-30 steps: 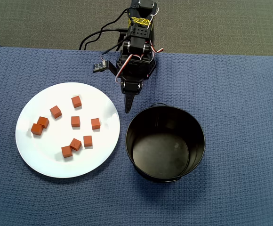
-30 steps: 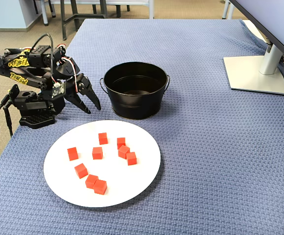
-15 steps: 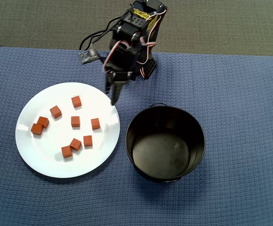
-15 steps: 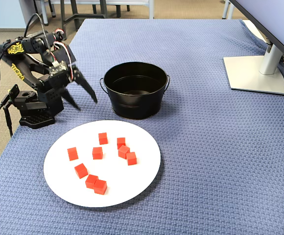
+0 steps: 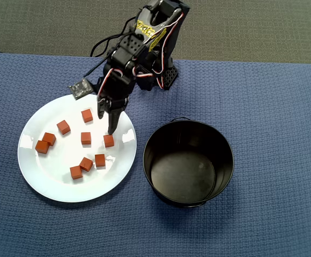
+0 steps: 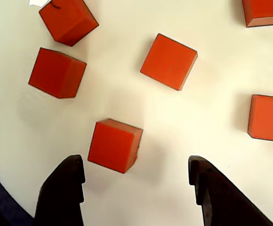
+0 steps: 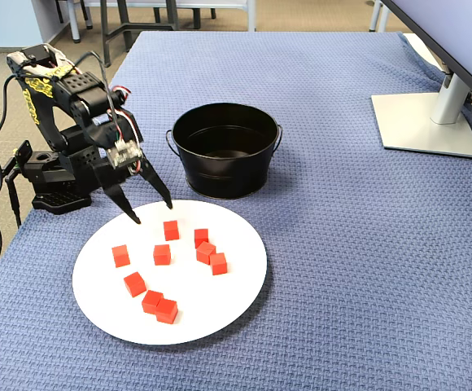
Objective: Pick up the red cubes from the white plate and place them in the black recipient
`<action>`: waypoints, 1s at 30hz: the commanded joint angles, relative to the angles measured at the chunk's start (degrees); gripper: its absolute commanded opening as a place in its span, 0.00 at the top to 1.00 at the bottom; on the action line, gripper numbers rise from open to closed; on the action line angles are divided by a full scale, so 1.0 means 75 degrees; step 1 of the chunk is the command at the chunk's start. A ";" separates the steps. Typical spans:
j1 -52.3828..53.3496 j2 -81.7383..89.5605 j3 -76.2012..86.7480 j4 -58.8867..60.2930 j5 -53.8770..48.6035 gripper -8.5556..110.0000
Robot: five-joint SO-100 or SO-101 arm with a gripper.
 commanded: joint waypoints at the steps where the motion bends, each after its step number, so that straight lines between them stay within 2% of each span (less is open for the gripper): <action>1: -0.0492 -0.0773 -0.0926 -0.0258 0.1055 0.75; 12: -0.1207 -0.2227 -0.1453 0.0023 0.1734 0.75; 24: -0.0914 -0.2883 -0.1617 -0.0527 0.1652 0.77; 30: -0.0785 -0.3316 -0.1805 -0.0773 0.1535 0.81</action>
